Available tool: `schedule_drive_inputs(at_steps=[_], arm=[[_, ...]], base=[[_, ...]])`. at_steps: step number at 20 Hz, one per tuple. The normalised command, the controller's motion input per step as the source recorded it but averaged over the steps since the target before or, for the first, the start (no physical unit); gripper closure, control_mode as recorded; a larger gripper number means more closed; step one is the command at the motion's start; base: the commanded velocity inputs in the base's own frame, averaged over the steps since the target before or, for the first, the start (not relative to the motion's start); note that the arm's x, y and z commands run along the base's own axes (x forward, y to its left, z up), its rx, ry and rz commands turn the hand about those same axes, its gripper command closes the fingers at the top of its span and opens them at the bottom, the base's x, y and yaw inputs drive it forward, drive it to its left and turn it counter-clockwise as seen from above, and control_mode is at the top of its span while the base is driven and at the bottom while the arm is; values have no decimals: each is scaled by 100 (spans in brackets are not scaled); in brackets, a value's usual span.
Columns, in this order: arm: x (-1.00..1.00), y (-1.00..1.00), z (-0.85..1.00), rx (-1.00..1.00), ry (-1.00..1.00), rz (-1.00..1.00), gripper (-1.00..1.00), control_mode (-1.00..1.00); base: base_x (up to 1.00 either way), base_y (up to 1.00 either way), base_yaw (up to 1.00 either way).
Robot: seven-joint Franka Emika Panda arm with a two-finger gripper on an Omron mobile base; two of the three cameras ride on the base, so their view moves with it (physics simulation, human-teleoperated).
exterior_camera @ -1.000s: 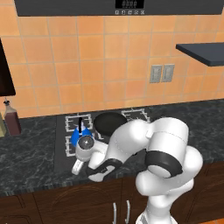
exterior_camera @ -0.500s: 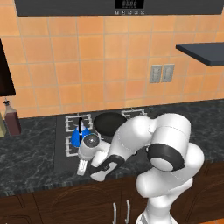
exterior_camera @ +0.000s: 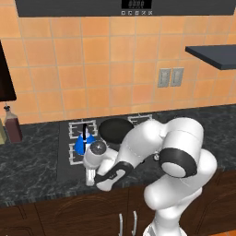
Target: Pick the kettle from the counter and place it on a stove burner. Then turn the burner on.
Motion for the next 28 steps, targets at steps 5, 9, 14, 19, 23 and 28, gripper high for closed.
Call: schedule_drive_inputs(at_steps=[5,9,14,19,23,28], arm=[[0,1,0,-14,0,31,100,-100],[-4,1,0,-5,-1,12,-100,-100],[-4,0,38,0,-23,0,-100,-100],[-8,0,77,0,-27,0,-100,-100],[-70,-1,99,0,-30,0,-100,-100],[-100,-67,88,5,-38,-5,-100,-100]], base=[[0,0,0],[0,0,0],[0,0,0],[0,0,0],[0,0,0],[0,0,0]])
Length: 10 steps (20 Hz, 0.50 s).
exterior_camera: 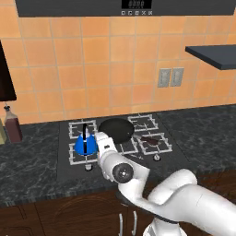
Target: Pick the kettle from the counter and place it on a stove burner. Then turn the burner on.
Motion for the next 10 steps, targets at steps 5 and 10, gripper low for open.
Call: schedule_drive_inputs(at_steps=[5,10], arm=[[-79,-100,54,18,-35,-5,-100,-100],[-22,-100,64,25,-15,-2,-100,-100]], base=[[0,0,0],[0,0,0]])
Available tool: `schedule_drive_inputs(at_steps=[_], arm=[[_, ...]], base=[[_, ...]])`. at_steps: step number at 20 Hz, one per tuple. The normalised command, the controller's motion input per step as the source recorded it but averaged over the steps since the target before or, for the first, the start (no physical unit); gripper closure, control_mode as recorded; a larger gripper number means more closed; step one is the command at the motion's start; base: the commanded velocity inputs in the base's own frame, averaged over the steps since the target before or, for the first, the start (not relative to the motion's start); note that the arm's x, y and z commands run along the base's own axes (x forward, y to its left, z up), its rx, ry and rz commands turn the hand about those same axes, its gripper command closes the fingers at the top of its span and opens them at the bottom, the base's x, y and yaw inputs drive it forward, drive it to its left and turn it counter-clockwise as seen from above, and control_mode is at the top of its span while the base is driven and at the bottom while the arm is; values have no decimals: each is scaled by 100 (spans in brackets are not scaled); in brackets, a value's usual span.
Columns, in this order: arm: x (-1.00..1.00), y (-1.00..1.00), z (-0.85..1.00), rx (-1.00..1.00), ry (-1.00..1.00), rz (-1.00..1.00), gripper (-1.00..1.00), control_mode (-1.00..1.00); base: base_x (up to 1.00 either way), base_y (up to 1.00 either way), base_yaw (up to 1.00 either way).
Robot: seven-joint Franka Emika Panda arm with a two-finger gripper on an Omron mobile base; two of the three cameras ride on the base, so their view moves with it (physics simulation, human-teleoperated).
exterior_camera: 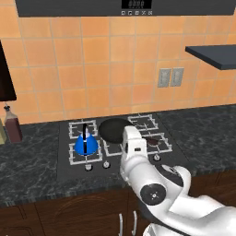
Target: Pick the kettle from the counter and place it on a stove burner. Then turn the burner on.
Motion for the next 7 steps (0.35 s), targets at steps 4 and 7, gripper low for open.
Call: schedule_drive_inputs(at_steps=[4,7], arm=[[3,-100,54,32,0,-1,-100,-100],[6,-100,20,19,-7,0,-100,-100]], base=[[0,0,0],[0,0,0]])
